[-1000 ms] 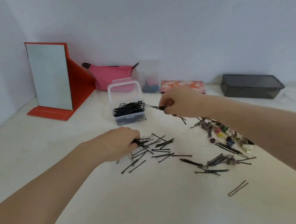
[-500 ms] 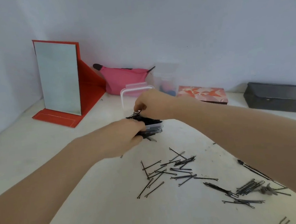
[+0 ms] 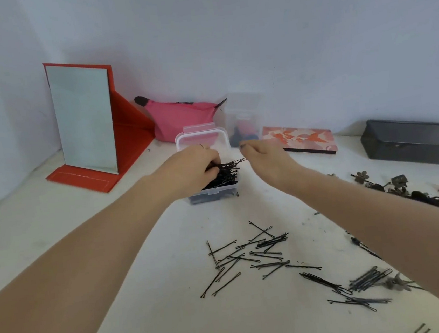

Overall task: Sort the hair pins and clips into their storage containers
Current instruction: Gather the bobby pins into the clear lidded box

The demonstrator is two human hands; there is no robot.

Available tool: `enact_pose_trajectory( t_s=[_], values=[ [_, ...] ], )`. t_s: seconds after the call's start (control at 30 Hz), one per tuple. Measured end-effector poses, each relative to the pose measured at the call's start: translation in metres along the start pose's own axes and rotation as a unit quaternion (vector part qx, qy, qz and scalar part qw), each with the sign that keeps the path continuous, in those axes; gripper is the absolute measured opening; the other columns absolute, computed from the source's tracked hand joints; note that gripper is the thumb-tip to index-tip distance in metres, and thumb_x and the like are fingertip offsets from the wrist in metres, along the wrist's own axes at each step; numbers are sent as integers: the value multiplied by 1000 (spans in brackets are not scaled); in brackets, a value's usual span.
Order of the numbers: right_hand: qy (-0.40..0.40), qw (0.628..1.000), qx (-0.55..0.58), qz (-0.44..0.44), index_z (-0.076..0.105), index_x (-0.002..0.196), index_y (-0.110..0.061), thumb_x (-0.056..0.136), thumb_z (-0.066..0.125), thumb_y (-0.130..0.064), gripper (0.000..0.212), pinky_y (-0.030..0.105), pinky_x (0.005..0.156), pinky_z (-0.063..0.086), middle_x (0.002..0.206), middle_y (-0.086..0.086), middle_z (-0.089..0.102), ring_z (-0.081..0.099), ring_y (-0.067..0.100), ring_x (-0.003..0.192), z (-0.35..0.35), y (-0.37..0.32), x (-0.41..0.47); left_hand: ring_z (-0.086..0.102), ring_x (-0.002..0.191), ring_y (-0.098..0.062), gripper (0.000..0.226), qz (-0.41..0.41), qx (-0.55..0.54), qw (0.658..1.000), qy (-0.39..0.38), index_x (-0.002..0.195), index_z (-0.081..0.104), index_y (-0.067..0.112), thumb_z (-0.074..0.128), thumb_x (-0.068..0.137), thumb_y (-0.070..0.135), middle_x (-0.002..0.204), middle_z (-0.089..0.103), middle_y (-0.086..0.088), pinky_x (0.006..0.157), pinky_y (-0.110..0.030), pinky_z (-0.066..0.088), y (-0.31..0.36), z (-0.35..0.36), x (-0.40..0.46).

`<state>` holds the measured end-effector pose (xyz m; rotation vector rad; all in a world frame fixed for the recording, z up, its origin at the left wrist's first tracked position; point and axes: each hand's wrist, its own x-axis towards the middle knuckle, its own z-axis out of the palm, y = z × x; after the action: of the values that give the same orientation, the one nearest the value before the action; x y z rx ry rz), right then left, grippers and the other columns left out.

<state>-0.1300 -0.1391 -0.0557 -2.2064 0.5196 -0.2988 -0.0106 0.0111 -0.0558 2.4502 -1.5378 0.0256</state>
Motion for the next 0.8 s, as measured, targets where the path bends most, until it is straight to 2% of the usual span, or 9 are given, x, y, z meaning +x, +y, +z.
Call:
enact_pose_trajectory(
  t_s=[0.03, 0.1, 0.23, 0.37, 0.43, 0.53, 0.63, 0.7, 0.8],
  values=[
    [-11, 1000, 4, 8, 58, 85, -19, 104, 33, -29, 33, 28, 71, 35, 80, -5, 53, 46, 15, 79, 5, 0, -4, 56, 90, -16, 19, -6, -17, 1000, 11, 109, 65, 19, 57, 93, 24, 95, 53, 7, 78, -34, 48, -3, 4, -3],
    [-32, 999, 22, 31, 62, 109, -13, 106, 28, -34, 40, 27, 83, 32, 100, -2, 57, 49, 17, 96, 15, -1, -9, 55, 96, -10, 22, -32, -72, 996, 51, 115, 63, 22, 58, 93, 26, 106, 56, 8, 84, -31, 49, -12, 9, -11],
    [-12, 997, 55, 47, 57, 103, -2, 106, 26, -36, 46, 32, 74, 39, 106, 12, 64, 54, 24, 92, 29, -7, -16, 52, 115, -11, 31, -134, -203, 958, 149, 129, 56, 18, 50, 99, 23, 127, 55, 1, 99, -27, 42, -18, 18, -30],
    [-7, 998, 50, 48, 52, 126, -3, 106, 24, -35, 47, 34, 90, 40, 125, 13, 61, 54, 28, 118, 36, -7, -20, 45, 128, -16, 39, -193, -252, 935, 156, 142, 43, 11, 39, 104, 21, 143, 44, -4, 103, -23, 32, -14, 38, -46],
    [-10, 999, 31, 20, 53, 121, -4, 106, 25, -32, 42, 34, 85, 40, 116, 13, 62, 55, 33, 111, 41, -6, -23, 47, 126, -14, 37, -211, -280, 916, 193, 140, 45, 12, 36, 105, 18, 141, 49, -2, 100, -20, 31, -10, 45, -48],
    [-24, 1000, 0, 18, 47, 127, 3, 105, 27, -18, 36, 40, 101, 38, 132, 19, 47, 42, 36, 123, 53, -6, -27, 52, 119, -13, 31, -227, -315, 884, 260, 128, 52, 14, 34, 103, 9, 127, 58, 2, 96, -19, 34, 0, 49, -44],
    [-18, 996, -82, -28, 43, 132, -5, 105, 27, -31, 41, 41, 104, 39, 144, 13, 39, 40, 32, 131, 59, -1, -26, 58, 112, -11, 31, -228, -367, 859, 274, 123, 54, 17, 33, 102, 6, 121, 62, 6, 98, -25, 43, -1, 54, -43],
    [5, 990, -125, -63, 40, 142, -9, 106, 26, -35, 46, 35, 114, 28, 156, 5, 31, 29, 23, 143, 55, 2, -26, 63, 107, -10, 38, -245, -439, 812, 296, 122, 53, 18, 30, 98, -1, 120, 63, 5, 96, -27, 48, -6, 54, -45],
    [-3, 980, -176, -94, 33, 149, -8, 107, 25, -32, 49, 22, 117, 8, 160, 4, 25, 17, 16, 148, 50, 3, -28, 68, 94, -6, 36, -292, -508, 740, 332, 116, 49, 15, 26, 95, -5, 113, 59, 0, 85, -21, 51, -6, 54, -47]
  ],
)
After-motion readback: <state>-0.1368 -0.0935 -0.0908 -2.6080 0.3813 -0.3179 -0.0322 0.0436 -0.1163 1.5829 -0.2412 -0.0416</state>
